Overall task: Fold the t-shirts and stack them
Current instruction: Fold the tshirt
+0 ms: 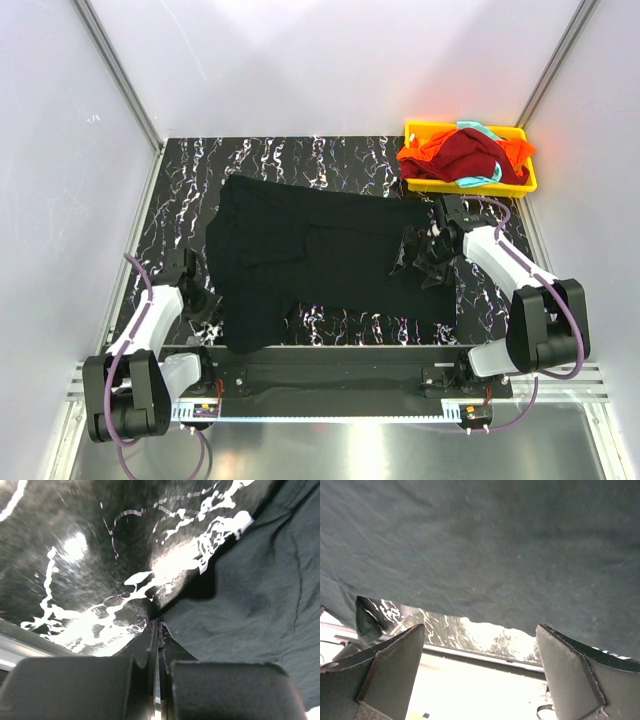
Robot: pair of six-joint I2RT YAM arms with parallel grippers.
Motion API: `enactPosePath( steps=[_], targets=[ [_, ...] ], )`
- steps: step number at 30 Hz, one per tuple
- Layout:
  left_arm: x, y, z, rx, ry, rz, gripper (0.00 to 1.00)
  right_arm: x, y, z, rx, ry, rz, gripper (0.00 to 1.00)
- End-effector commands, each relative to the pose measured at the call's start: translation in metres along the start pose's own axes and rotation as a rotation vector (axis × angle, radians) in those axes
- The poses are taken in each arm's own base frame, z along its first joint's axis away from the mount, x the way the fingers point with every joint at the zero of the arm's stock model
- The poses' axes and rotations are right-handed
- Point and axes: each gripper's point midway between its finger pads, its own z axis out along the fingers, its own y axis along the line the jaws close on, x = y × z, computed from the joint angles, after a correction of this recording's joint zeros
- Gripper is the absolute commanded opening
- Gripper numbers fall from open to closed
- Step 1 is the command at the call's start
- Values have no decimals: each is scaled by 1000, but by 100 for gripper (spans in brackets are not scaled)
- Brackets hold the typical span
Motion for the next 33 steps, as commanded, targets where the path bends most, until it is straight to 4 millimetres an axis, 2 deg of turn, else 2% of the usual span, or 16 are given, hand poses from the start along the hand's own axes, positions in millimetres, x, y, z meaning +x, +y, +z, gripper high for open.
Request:
enactPosePath(
  steps=[1,5,6,8,13,14,15,17,18,20,21,22,26,30,33],
  targets=[
    [-33,-15,-20,23,-129,65,0,16,1,1,-33,49,57,100],
    [-46,-31,-41,62,-185,115,0,23,-23,7,-3,62,242,91],
    [-46,-36,-44,76,-190,130,0,30,-32,10,7,77,283,90],
    [-45,-45,-51,110,-198,134,0,29,-44,9,11,72,351,84],
    [-40,-57,-58,162,-197,168,0,41,-61,7,80,80,422,83],
    [-40,-58,-59,169,-200,174,0,40,-71,3,94,69,477,82],
    [-40,-61,-61,177,-202,185,0,46,-76,4,108,74,528,81],
    [-39,-65,-62,189,-196,195,0,44,-89,-2,116,37,611,75],
    [-39,-68,-63,198,-197,203,0,47,-95,-3,134,28,633,69],
    [-37,-73,-64,218,-184,216,0,42,-98,-7,130,-9,659,62],
    [-37,-77,-66,228,-184,225,0,38,-103,-9,150,-27,663,53],
    [-37,-79,-65,233,-177,227,0,38,-105,-10,170,-21,673,51],
    [-35,-91,-68,256,-173,277,0,31,-118,-12,239,-37,729,48],
    [-37,-102,-72,275,-176,308,0,37,-122,-4,263,-20,802,46],
    [-38,-108,-73,284,-174,323,0,34,-129,-2,300,-27,799,39]
  ],
)
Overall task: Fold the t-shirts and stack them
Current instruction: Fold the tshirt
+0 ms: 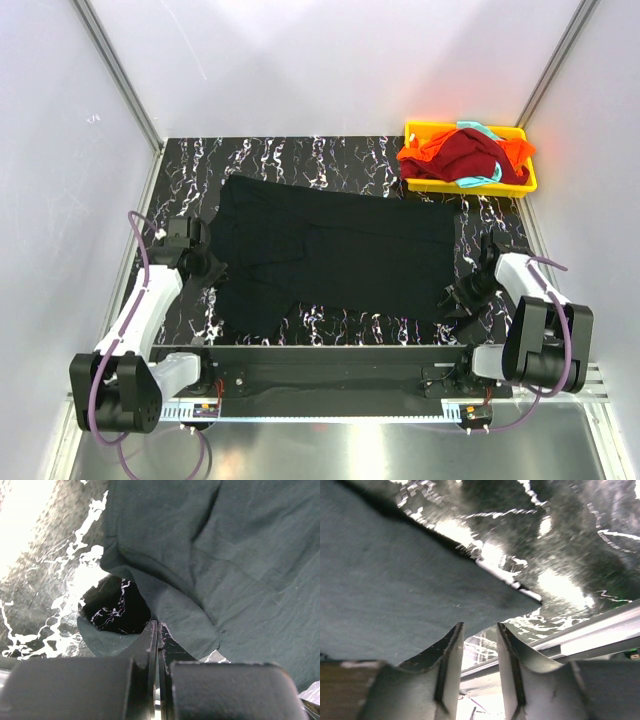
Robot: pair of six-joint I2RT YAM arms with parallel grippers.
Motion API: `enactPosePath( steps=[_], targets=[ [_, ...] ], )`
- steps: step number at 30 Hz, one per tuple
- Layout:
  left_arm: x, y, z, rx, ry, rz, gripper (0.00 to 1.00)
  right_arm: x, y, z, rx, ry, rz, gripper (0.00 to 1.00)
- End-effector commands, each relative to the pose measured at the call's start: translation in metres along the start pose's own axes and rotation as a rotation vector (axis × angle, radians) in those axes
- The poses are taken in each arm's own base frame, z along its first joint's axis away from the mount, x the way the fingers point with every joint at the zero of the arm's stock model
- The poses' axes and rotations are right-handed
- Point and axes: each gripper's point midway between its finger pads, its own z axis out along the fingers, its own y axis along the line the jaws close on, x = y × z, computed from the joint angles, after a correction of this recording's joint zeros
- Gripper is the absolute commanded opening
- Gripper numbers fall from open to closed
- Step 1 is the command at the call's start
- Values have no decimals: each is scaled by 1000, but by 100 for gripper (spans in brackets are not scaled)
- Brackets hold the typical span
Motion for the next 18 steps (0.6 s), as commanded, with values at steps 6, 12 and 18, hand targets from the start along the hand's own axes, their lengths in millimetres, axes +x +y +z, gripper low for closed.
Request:
enactPosePath(
  steps=[6,12,18],
  targets=[
    [-25,-36,-12,111,-62,67,0,-13,-7,13,94,-25,101,37],
    [-25,-40,-13,126,-62,59,0,-18,-8,14,117,-50,116,38],
    [-27,-43,-19,146,-81,51,0,-28,2,16,117,-68,147,38]
  ],
)
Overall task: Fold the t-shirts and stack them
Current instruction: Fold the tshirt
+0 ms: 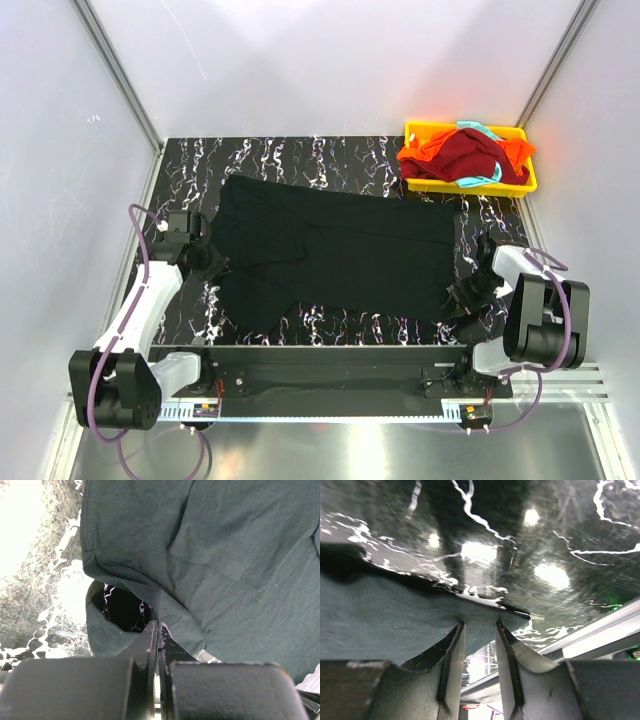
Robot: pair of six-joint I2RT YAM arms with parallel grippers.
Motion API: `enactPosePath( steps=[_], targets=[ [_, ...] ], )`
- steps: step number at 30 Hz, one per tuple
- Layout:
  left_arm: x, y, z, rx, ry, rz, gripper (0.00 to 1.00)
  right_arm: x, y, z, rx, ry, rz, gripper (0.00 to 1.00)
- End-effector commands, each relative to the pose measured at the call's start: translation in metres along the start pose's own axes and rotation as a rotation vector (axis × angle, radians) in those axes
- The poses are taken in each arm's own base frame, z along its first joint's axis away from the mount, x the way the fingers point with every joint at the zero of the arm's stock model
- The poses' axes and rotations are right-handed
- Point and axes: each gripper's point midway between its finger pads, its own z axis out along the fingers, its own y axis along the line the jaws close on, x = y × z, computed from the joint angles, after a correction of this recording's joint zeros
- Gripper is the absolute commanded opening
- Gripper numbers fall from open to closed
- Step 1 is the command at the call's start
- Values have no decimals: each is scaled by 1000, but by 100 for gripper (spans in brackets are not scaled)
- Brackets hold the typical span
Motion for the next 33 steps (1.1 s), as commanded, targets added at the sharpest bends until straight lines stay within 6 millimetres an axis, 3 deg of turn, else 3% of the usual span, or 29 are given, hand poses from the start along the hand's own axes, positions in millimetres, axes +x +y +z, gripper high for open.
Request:
enactPosePath(
  steps=[1,4,7,8,12,17,21,28,32,33],
  targets=[
    [-16,-22,-14,87,-65,10,0,-15,16,-3,-21,-50,46,38],
    [-15,-20,-14,89,-68,3,0,-17,19,0,-23,-64,58,38],
    [-14,-22,-16,102,-74,0,0,-22,20,2,-14,-83,66,31],
    [-15,-22,-18,107,-82,1,0,-22,21,2,-19,-79,64,18],
    [-15,-21,-23,115,-93,7,0,-14,16,-2,-19,-63,55,9],
    [-15,-19,-29,122,-116,4,0,1,4,-5,-9,-43,-19,6],
    [-23,-24,-39,143,-157,27,0,9,8,-12,-30,-36,-93,3],
    [-41,-39,-56,175,-214,70,0,-1,29,-40,-93,-89,-225,0],
    [-64,-60,-67,200,-246,103,0,-11,38,-51,-109,-130,-283,0],
    [-68,-63,-61,187,-231,110,0,-14,39,-50,-96,-130,-292,0]
  ],
)
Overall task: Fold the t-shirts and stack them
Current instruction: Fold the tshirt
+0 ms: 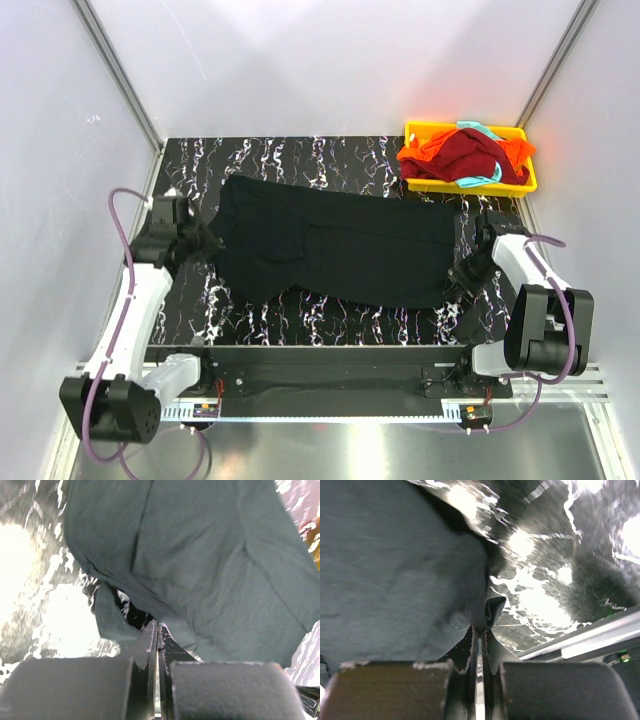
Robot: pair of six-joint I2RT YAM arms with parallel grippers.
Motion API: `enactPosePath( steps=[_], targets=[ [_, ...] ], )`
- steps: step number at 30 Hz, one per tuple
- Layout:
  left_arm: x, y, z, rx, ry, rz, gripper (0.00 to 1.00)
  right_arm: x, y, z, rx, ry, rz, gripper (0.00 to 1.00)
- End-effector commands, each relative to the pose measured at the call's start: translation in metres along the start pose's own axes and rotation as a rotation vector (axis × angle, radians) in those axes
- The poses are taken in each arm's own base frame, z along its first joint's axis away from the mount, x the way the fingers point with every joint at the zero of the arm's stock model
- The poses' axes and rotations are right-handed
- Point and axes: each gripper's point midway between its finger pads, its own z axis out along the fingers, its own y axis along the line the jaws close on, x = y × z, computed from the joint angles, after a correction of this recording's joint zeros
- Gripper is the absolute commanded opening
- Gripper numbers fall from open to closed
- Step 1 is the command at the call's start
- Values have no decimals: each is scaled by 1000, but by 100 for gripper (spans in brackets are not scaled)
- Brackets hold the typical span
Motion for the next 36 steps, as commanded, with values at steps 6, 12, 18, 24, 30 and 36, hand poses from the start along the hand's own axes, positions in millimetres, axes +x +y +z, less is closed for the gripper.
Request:
enactPosePath(
  steps=[6,12,18,24,30,36],
  targets=[
    [-73,-57,11,74,-101,109,0,-33,21,-12,11,-63,-174,0],
    [-90,-77,51,72,-36,128,0,-60,53,-13,-22,-69,-234,0],
    [-113,-97,81,77,-23,147,0,-74,73,-6,-28,-49,-243,1],
    [-122,-103,109,65,0,145,0,-85,88,4,-31,-18,-257,2],
    [-125,-106,126,62,19,140,0,-91,92,12,-17,-11,-261,2],
    [-127,-104,138,46,29,119,0,-101,98,11,-17,-17,-266,4]
  ],
)
